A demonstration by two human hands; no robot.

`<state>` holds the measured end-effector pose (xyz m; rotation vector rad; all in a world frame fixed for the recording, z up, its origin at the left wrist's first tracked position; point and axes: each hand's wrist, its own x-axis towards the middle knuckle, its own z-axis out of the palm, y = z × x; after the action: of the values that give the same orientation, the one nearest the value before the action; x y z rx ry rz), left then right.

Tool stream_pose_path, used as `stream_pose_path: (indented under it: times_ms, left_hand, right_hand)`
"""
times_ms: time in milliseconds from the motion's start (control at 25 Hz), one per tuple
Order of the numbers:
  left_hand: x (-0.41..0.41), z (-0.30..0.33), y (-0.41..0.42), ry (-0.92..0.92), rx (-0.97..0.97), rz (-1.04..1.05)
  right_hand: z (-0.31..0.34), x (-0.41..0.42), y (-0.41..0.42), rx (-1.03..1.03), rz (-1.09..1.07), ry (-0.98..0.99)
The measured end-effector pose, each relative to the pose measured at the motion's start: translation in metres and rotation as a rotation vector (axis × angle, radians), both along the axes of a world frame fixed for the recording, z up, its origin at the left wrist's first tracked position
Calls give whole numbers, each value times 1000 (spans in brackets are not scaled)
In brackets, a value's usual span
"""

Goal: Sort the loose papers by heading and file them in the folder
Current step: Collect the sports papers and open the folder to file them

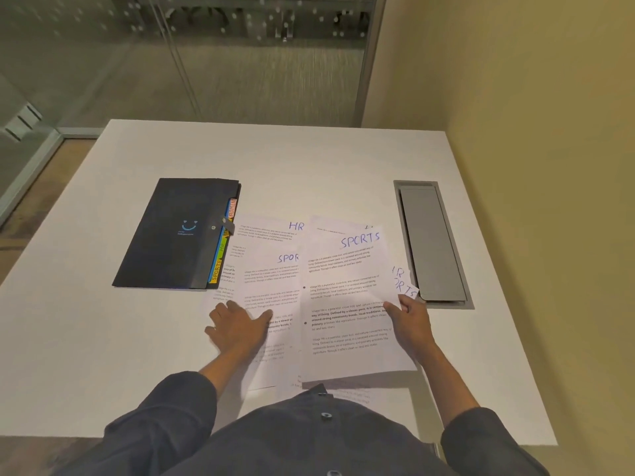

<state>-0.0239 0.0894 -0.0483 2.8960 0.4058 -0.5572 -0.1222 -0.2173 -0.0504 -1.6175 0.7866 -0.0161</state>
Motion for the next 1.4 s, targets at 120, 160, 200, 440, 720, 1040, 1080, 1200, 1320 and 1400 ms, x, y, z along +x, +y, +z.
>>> stream_pose_path:
  times_ms: [120, 160, 200, 440, 720, 1040, 1080, 1200, 1320, 1400]
  left_hand:
    - [1, -3, -1, 24, 34, -16]
    - [2, -4, -2, 13, 17, 4]
    - [3, -5, -2, 5, -12, 28]
    - [9, -12, 8, -159, -299, 149]
    - [20, -5, 17, -283, -546, 175]
    - [34, 39, 19, -267, -902, 75]
    - [37, 48, 20, -288, -940, 80]
    - [47, 76, 25, -358, -1027, 70]
    - [59, 101, 33, -350, -1134, 93]
    - [63, 118, 32, -317, -1225, 127]
  right_hand:
    - [-2, -3, 0, -28, 15, 29]
    - [-1, -4, 0, -32, 10, 37]
    - [0, -4, -1, -29, 0, 43]
    - [11, -5, -3, -4, -35, 41]
    - [19, -3, 0, 43, -45, 20]
    - [38, 9, 9, 117, -39, -44]
    - [42, 13, 10, 131, -55, -51]
    - [58, 28, 18, 192, -85, -93]
    - [75, 42, 32, 254, -61, -120]
    - [84, 49, 42, 287, -49, -152]
